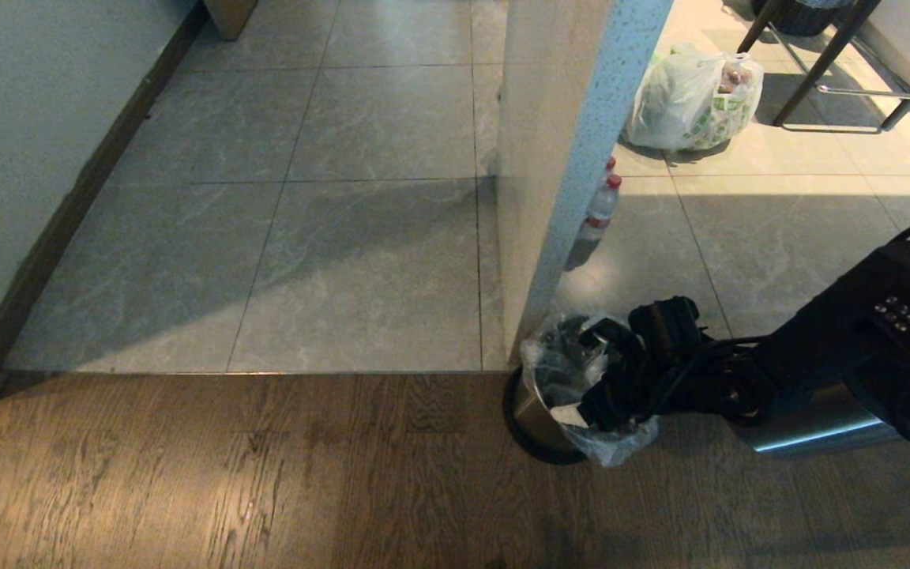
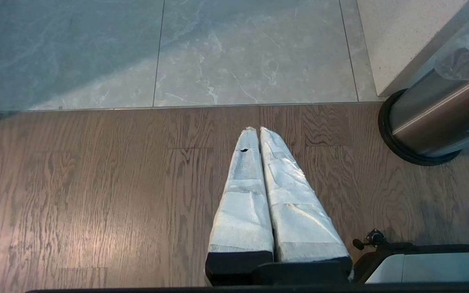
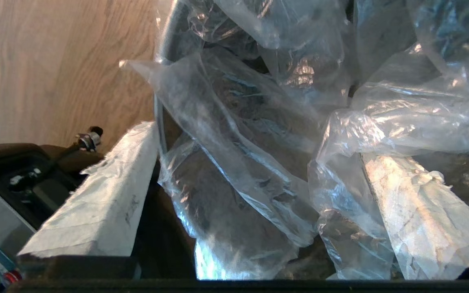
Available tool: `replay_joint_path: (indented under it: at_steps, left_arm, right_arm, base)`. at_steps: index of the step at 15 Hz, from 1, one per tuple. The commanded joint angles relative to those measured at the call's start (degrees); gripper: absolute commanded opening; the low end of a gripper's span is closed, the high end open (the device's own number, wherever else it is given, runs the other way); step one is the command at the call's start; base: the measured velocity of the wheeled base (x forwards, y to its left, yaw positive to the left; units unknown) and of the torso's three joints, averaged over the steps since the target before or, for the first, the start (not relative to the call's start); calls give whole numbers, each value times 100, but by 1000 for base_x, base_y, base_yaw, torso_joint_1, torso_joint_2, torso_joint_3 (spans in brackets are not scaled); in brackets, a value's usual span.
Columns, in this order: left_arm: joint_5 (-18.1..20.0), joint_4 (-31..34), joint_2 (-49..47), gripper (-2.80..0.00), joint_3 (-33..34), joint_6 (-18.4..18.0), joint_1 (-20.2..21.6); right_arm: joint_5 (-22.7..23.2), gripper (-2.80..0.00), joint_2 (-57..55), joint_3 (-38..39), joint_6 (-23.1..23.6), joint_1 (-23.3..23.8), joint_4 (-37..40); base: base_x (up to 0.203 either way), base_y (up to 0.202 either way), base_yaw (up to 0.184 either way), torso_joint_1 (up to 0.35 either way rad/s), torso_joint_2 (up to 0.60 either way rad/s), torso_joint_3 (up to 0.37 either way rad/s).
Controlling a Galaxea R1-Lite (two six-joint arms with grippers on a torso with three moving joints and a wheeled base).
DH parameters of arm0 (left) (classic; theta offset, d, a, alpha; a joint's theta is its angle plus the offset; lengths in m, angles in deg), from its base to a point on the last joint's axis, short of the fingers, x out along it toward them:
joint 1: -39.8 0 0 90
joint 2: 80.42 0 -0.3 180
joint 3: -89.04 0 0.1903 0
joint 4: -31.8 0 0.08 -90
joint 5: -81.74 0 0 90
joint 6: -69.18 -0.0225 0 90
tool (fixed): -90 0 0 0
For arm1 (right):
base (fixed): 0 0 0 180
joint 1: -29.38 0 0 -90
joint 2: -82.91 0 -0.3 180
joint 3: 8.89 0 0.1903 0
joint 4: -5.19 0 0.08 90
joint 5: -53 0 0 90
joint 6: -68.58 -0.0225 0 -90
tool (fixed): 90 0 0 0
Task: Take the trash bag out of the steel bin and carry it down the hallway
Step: Pick up the trash bag
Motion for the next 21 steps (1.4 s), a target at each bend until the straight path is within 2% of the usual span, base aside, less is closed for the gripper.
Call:
replay_joint_path:
  at_steps: [1,3,8,12,17,21]
  left_arm:
    - [-4,2,7,-280,0,-1,0]
    - [-4,2,0,-280,0,-1,0]
    - [-4,2,0,-280,0,-1,0]
    - [-4,2,1,-280,0,-1,0]
    - [-4,2,1,-280,0,-1,0]
    - [-4,2,0,-280,0,-1,0]
  right_arm:
    - [11,0,-214,-118,10,-3,-71]
    - [7,0,-345,-215,10,5,-229]
    - [-3,0,-211,-255,-48,102,-41]
    - [38,0,150,-151,-60,260,608]
    - [37,0,327,-132,-283,269,625]
    - [48,0,330,-75,-262,296,463]
  base:
    - [0,0,0,0,0,0]
    - [0,0,0,0,0,0]
    - [0,0,0,0,0,0]
    - [0,0,0,0,0,0]
    - [0,0,0,0,0,0]
    - [0,0,0,0,0,0]
